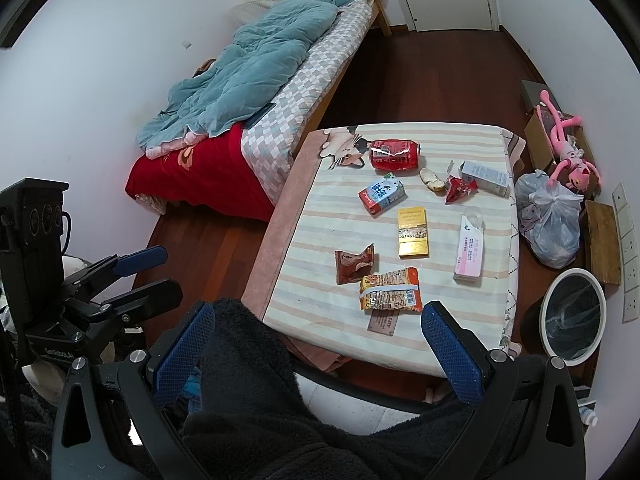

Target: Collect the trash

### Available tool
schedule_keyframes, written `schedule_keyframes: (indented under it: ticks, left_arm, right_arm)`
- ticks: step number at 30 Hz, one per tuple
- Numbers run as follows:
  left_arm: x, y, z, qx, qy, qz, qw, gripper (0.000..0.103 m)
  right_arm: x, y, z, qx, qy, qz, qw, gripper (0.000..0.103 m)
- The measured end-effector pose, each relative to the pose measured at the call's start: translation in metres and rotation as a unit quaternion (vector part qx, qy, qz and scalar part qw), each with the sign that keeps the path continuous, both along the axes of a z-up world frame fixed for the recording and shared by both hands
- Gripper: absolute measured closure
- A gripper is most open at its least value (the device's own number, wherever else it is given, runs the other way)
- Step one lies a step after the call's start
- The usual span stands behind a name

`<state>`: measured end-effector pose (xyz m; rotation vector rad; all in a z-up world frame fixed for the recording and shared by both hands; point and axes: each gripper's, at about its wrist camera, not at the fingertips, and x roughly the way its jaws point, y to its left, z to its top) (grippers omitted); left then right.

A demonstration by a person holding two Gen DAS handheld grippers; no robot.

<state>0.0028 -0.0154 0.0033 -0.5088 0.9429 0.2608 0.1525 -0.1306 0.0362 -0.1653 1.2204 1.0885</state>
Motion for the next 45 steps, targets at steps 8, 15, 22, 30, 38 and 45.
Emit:
schedule_keyframes:
  ticks: [8, 15, 22, 30, 38, 45]
  left_arm:
    - [0.001, 0.001, 0.0, 0.0, 0.0, 0.0, 1.0, 0.0]
    - [0.002, 0.0, 0.001, 0.0, 0.0, -0.001, 1.0, 0.0]
    - [0.001, 0.0, 0.001, 0.0, -0.001, 0.0, 1.0, 0.0]
    - [0.022, 0.017, -0.024, 0.043, 0.027, 0.05, 0.9975, 0.0]
    - [0.078, 0.074, -0.15, 0.048, 0.127, 0.117, 0.9839, 0.0]
    - [0.096, 0.104, -0.262, -0.078, 0.2, 0.155, 0.9642, 0.001]
  right_arm:
    - [0.0, 0.0, 0.0, 0.0, -0.001, 0.0, 1.0, 0.0]
    - [0.001, 0.001, 0.001, 0.0, -0.001, 0.001, 1.0, 0.0]
    - [0.002, 0.002, 0.0, -0.001, 0.0, 0.001, 1.0, 0.0]
    - [0.028, 0.001, -0.027, 0.005, 0.001, -0.071, 0.997, 0.0]
    - [0.107, 0.026, -0.149, -0.1, -0.021, -0.168, 0.98, 0.0]
    - [0.156, 0.05, -0.26, -0.191, 0.003, -0.189, 0.963, 0.004]
